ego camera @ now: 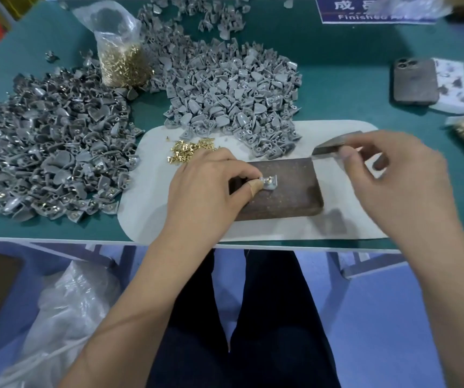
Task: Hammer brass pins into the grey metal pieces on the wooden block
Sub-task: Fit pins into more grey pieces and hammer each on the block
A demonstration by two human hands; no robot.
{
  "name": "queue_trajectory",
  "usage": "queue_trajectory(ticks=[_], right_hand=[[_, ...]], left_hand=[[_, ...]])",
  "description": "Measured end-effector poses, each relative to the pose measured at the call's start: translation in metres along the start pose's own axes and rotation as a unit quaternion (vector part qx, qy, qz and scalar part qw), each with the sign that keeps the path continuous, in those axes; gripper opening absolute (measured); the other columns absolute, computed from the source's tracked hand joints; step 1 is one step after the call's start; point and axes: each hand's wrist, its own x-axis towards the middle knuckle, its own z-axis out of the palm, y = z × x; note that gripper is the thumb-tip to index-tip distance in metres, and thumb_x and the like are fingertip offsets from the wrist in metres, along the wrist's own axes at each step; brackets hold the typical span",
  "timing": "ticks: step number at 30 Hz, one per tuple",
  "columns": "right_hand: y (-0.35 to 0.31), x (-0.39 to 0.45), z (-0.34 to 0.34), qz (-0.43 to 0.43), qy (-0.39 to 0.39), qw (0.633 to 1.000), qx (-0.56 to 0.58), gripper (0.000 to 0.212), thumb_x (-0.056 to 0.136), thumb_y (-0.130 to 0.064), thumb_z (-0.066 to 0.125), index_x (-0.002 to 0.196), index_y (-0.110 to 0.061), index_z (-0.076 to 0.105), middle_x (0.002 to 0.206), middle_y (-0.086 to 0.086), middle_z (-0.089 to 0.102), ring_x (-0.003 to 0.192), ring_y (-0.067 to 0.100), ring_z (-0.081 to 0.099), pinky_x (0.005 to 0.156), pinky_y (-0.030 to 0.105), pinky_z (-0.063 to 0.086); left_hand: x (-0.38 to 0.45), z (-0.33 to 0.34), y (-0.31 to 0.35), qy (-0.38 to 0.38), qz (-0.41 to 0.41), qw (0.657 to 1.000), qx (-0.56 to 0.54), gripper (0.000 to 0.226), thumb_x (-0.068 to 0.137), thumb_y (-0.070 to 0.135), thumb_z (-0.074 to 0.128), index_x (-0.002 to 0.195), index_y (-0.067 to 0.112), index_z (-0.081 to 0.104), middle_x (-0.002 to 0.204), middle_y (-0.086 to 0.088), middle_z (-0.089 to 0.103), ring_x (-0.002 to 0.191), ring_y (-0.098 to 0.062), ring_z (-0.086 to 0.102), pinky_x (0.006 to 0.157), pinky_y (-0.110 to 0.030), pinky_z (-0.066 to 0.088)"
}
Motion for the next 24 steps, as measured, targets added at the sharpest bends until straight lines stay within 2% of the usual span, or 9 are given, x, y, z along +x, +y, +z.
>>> queue_trajectory(ticks=[1, 3, 6, 9, 14, 16, 19, 22, 24], right_hand=[[0.015, -0.004, -0.002, 0.039, 0.005, 0.995, -0.089, 0.024, 0.097, -0.046, 0.060, 0.111, -0.028, 0.069, 0.100, 0.003, 0.066, 0.096, 0.025, 0.057, 0.077, 0.038, 0.047], [0.036, -0.012, -0.002, 0.108, -0.066, 0.973, -0.192, 0.045, 0.095, -0.050, 0.061, 0.122, -0.014, 0.062, 0.111, 0.019, 0.060, 0.108, 0.043, 0.051, 0.082, 0.050, 0.047], [0.047, -0.020, 0.005, 0.141, -0.150, 0.967, -0.153, 0.044, 0.097, -0.048, 0.059, 0.118, -0.010, 0.055, 0.115, 0.017, 0.056, 0.108, 0.040, 0.052, 0.076, 0.044, 0.040], [0.053, -0.019, 0.007, 0.108, -0.123, 0.974, -0.158, 0.034, 0.101, -0.042, 0.054, 0.115, -0.011, 0.055, 0.112, 0.015, 0.059, 0.099, 0.038, 0.055, 0.070, 0.040, 0.034], [0.057, -0.014, 0.000, 0.098, -0.105, 0.978, -0.150, 0.033, 0.105, -0.045, 0.039, 0.109, -0.015, 0.053, 0.097, 0.008, 0.051, 0.074, 0.033, 0.046, 0.064, 0.042, 0.036], [0.052, -0.014, -0.005, 0.087, -0.097, 0.987, -0.096, 0.030, 0.105, -0.044, 0.035, 0.101, -0.021, 0.053, 0.085, 0.002, 0.054, 0.070, 0.031, 0.050, 0.058, 0.038, 0.035], [0.037, -0.018, -0.015, 0.085, -0.083, 0.990, 0.078, 0.028, 0.106, -0.041, 0.038, 0.091, -0.025, 0.056, 0.073, -0.008, 0.062, 0.059, 0.018, 0.056, 0.052, 0.032, 0.037], [0.016, -0.023, -0.028, 0.096, -0.106, 0.953, 0.267, 0.026, 0.101, -0.048, 0.049, 0.096, -0.026, 0.061, 0.068, -0.011, 0.054, 0.047, 0.012, 0.040, 0.044, 0.024, 0.034], [0.006, -0.028, -0.036, 0.059, -0.146, 0.940, 0.302, 0.015, 0.105, -0.038, 0.051, 0.103, -0.028, 0.063, 0.068, -0.006, 0.046, 0.050, 0.013, 0.033, 0.042, 0.020, 0.031]], left_hand=[[0.000, 0.000, 0.000, -0.001, 0.000, 1.000, 0.002, 0.005, 0.087, 0.047, 0.072, 0.088, 0.042, 0.074, 0.082, 0.014, 0.059, 0.091, -0.013, 0.051, 0.074, -0.036, 0.043], [-0.001, 0.001, 0.001, -0.002, 0.002, 1.000, 0.004, 0.004, 0.087, 0.046, 0.072, 0.087, 0.042, 0.074, 0.082, 0.015, 0.059, 0.090, -0.013, 0.051, 0.073, -0.035, 0.042], [-0.001, 0.001, 0.002, -0.004, 0.000, 1.000, 0.004, 0.004, 0.087, 0.046, 0.072, 0.087, 0.042, 0.074, 0.082, 0.016, 0.058, 0.091, -0.012, 0.051, 0.073, -0.034, 0.042], [-0.001, 0.001, 0.004, -0.004, -0.006, 1.000, -0.003, 0.005, 0.087, 0.046, 0.072, 0.087, 0.042, 0.074, 0.082, 0.016, 0.059, 0.092, -0.011, 0.051, 0.074, -0.034, 0.041], [-0.002, -0.001, 0.004, -0.004, -0.009, 1.000, -0.010, 0.007, 0.087, 0.048, 0.071, 0.088, 0.041, 0.075, 0.083, 0.017, 0.059, 0.093, -0.009, 0.050, 0.077, -0.035, 0.043], [-0.002, -0.002, 0.003, -0.003, -0.008, 1.000, -0.009, 0.007, 0.087, 0.047, 0.071, 0.089, 0.042, 0.074, 0.083, 0.016, 0.060, 0.094, -0.010, 0.050, 0.076, -0.034, 0.042], [-0.001, -0.002, 0.001, 0.002, -0.001, 1.000, 0.001, 0.005, 0.087, 0.046, 0.071, 0.088, 0.042, 0.074, 0.084, 0.015, 0.061, 0.094, -0.012, 0.051, 0.074, -0.034, 0.042], [-0.002, 0.000, -0.003, -0.001, 0.000, 1.000, 0.004, 0.005, 0.087, 0.047, 0.071, 0.088, 0.042, 0.073, 0.085, 0.015, 0.061, 0.093, -0.011, 0.050, 0.070, -0.033, 0.039], [-0.002, 0.002, -0.004, 0.000, 0.000, 1.000, -0.003, 0.005, 0.086, 0.048, 0.070, 0.087, 0.044, 0.072, 0.085, 0.015, 0.061, 0.093, -0.011, 0.050, 0.071, -0.034, 0.040]])
